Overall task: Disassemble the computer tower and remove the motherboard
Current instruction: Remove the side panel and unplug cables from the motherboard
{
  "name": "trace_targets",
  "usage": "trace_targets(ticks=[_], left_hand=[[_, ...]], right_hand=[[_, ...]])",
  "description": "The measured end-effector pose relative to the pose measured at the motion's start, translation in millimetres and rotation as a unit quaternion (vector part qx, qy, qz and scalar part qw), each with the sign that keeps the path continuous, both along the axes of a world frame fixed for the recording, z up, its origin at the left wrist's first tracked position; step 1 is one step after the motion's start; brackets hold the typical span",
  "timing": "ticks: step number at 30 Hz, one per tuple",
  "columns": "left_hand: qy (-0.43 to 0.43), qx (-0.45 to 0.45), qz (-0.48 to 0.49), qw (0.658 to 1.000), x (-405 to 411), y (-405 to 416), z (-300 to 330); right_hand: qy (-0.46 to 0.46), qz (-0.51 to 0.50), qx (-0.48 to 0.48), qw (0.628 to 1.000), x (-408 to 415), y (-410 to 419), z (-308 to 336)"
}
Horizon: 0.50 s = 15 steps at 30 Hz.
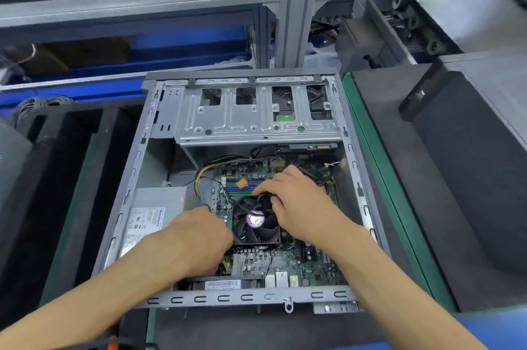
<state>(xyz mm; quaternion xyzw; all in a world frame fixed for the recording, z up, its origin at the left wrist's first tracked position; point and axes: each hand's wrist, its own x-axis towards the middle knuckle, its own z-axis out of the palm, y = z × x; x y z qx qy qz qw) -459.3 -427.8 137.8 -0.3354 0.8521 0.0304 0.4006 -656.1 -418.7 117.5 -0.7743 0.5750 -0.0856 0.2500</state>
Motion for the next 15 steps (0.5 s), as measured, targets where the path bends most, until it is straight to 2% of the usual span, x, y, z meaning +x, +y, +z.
trace_targets(ticks=[8,15], left_hand=[[0.043,0.023,-0.007,0.999,2.6,-7.3,6.8],[0.082,-0.002,-0.032,0.996,7.4,-4.2,6.4]], right_hand=[[0.0,-0.003,0.004,1.0,0.5,-1.4,-2.5],[-0.013,-0.008,0.006,1.0,-1.5,0.0,-3.5]])
